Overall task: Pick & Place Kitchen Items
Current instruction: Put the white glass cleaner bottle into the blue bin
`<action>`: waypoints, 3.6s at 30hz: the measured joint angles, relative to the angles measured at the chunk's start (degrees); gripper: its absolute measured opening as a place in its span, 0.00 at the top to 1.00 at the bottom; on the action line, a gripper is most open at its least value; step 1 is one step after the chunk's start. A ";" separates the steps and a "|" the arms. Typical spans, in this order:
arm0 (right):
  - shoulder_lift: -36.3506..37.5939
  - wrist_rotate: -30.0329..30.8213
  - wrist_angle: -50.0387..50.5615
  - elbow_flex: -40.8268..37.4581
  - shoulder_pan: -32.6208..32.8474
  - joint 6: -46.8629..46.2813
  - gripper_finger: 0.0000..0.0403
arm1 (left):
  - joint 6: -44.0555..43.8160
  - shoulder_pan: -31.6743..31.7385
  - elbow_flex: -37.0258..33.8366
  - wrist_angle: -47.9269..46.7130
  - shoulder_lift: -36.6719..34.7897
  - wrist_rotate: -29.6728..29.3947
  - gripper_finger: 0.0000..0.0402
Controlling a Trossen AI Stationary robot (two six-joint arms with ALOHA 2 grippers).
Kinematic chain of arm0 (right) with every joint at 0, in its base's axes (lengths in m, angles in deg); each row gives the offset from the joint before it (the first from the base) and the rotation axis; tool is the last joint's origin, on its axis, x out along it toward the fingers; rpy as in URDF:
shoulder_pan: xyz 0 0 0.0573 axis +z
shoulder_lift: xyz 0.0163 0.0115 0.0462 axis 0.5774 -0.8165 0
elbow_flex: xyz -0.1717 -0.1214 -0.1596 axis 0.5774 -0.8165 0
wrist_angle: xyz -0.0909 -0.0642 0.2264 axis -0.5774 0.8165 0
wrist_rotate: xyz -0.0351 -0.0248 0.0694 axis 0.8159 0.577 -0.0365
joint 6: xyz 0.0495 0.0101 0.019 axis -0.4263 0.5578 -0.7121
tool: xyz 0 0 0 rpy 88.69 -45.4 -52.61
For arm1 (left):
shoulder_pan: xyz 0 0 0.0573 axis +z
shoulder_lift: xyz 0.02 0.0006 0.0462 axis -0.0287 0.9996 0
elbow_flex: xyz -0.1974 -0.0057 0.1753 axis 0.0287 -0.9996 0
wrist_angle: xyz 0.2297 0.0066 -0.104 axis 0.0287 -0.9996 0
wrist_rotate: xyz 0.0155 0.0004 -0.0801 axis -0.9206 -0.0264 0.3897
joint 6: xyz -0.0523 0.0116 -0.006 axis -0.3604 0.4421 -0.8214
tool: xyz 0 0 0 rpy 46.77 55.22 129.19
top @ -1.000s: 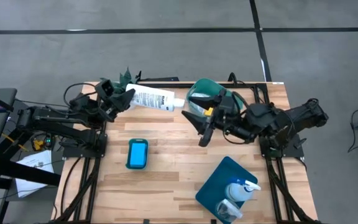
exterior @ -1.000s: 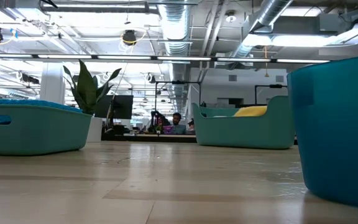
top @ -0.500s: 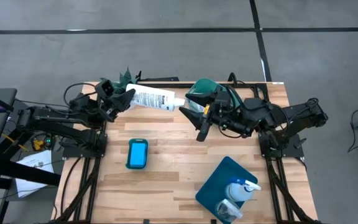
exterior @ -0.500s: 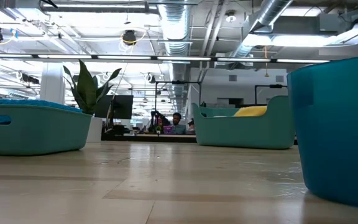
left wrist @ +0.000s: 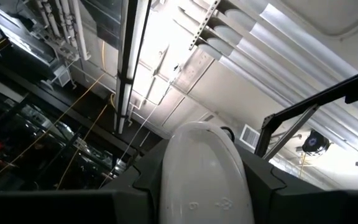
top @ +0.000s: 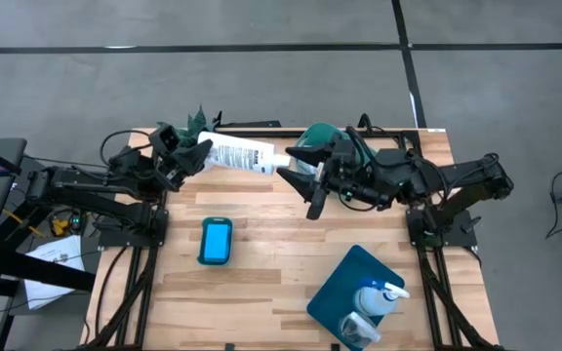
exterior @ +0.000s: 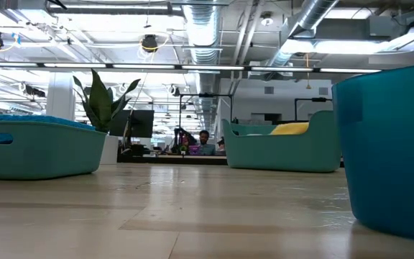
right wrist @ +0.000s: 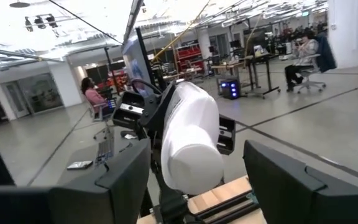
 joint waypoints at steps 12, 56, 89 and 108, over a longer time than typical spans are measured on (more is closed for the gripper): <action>0.00 -2.70 0.00 0.00 -0.86 -1.72 0.54 | 0.08 -0.20 0.00 0.00 0.00 0.00 0.69; 0.84 0.31 15.47 0.00 3.62 -5.11 0.74 | 5.01 -0.18 0.07 -12.56 -14.04 -1.34 0.23; -13.58 -31.07 83.72 27.13 1.29 10.21 0.74 | 4.86 -0.74 0.02 -16.64 -14.55 3.21 0.25; -24.68 -39.44 87.07 38.14 6.93 16.99 0.74 | 6.51 -4.73 0.02 -20.30 -14.56 4.20 0.25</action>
